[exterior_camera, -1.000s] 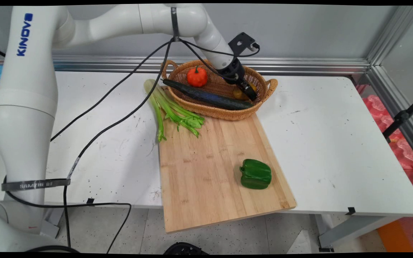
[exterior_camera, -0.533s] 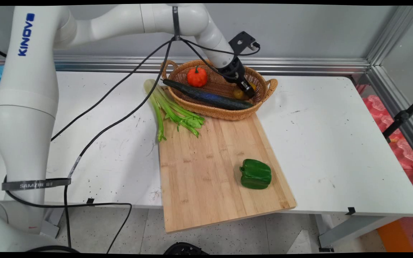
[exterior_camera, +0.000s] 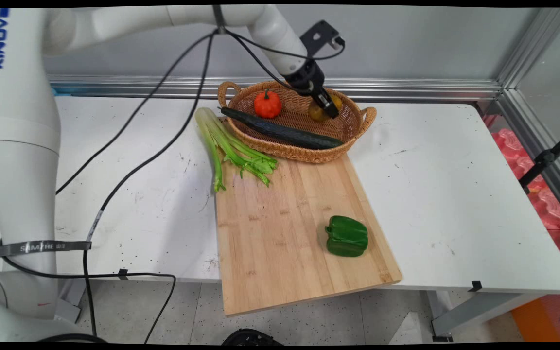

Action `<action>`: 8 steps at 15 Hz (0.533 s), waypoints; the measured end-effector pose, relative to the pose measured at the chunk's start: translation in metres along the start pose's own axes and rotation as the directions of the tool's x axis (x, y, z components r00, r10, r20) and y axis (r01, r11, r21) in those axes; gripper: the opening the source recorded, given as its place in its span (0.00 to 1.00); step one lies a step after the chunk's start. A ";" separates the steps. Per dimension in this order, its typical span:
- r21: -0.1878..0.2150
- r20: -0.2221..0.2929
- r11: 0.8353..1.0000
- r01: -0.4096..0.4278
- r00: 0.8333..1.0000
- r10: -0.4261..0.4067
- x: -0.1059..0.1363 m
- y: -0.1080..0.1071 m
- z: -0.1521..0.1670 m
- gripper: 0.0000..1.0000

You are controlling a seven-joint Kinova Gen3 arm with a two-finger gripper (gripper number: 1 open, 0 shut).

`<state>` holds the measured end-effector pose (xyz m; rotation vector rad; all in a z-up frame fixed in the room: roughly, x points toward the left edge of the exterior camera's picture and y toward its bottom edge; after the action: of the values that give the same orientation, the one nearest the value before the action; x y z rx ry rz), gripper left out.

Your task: Place the picked object on the cutting board

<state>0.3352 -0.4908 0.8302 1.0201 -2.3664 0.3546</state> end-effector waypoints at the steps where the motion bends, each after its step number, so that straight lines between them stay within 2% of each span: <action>1: 0.003 -0.003 1.000 -0.008 1.000 0.008 0.000 0.001 -0.007 0.00; 4: 0.006 -0.017 0.999 -0.050 0.999 0.050 -0.001 0.007 -0.045 0.00; 8: -0.032 -0.031 0.991 -0.127 0.992 0.126 -0.011 0.025 -0.091 0.00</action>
<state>0.3569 -0.4282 0.8985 0.8459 -2.4087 0.3725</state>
